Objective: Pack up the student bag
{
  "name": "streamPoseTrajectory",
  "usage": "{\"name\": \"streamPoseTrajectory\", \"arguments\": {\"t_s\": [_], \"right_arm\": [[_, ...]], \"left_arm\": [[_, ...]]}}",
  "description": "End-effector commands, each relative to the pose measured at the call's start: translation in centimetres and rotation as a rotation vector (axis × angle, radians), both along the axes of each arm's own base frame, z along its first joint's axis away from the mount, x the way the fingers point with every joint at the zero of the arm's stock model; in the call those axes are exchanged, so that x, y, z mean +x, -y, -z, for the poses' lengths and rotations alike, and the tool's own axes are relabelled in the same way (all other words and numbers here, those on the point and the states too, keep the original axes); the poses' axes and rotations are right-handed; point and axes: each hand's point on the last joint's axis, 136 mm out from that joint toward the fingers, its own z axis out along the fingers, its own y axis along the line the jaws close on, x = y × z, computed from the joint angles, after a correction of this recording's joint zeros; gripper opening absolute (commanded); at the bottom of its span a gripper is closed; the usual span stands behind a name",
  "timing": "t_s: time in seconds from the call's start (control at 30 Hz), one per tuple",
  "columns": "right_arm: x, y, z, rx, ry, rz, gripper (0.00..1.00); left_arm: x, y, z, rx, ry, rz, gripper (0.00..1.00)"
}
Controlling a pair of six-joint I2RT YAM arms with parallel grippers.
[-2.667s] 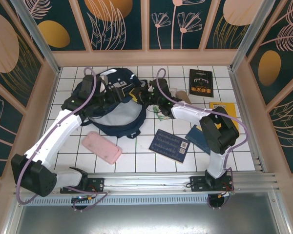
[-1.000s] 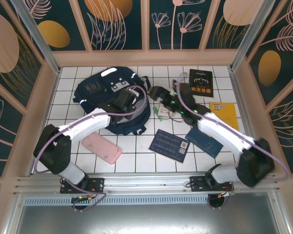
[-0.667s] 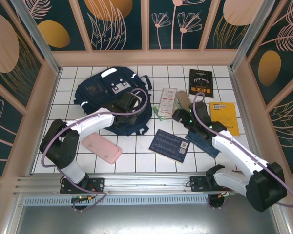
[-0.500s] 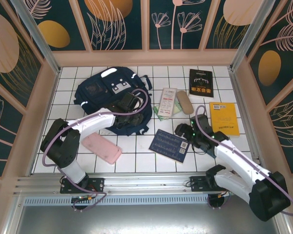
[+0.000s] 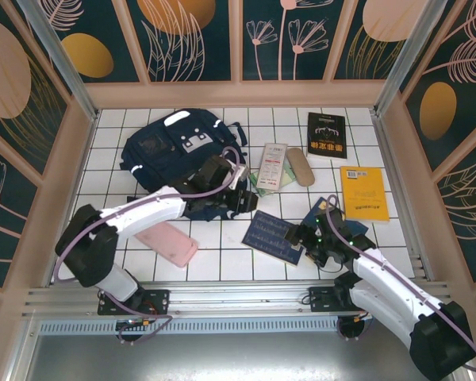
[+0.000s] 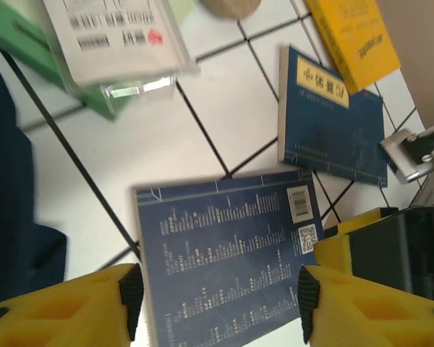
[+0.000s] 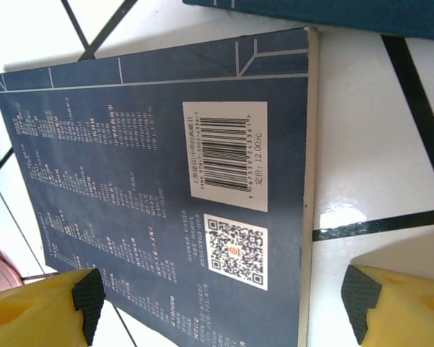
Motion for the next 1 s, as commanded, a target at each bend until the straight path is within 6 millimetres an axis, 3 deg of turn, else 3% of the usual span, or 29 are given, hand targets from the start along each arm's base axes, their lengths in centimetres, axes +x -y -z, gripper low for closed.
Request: {"name": "streamPoseTrajectory", "arguments": {"t_s": [0.0,0.1,0.13,0.37,0.6,0.77,0.97], "right_arm": [[-0.9,-0.6,1.1,0.052,-0.041,-0.01,0.87],[-0.3,-0.9,0.6,0.079,-0.019,-0.008,0.87],[-0.2,-1.0,0.6,0.087,-0.015,-0.007,0.86],[0.8,-2.0,-0.2,0.157,0.009,-0.004,0.84],[2.1,-3.6,-2.3,0.253,0.058,-0.02,0.8],[2.6,-4.1,-3.7,0.283,0.09,-0.037,0.74],[3.3,-3.9,-6.2,0.304,0.166,-0.013,0.53]], "left_arm": [[-0.7,1.2,2.2,-0.055,-0.11,-0.008,0.61],[-0.1,1.2,3.7,-0.022,-0.119,-0.029,0.61],[-0.1,1.1,5.2,0.004,-0.142,-0.036,0.61],[-1.3,1.7,9.3,0.008,-0.27,-0.023,0.61],[-2.7,3.3,9.4,-0.05,-0.318,0.048,0.59],[-3.4,2.7,10.3,-0.031,-0.337,0.052,0.59],[-3.6,2.5,10.5,-0.02,-0.337,0.055,0.59]]}}
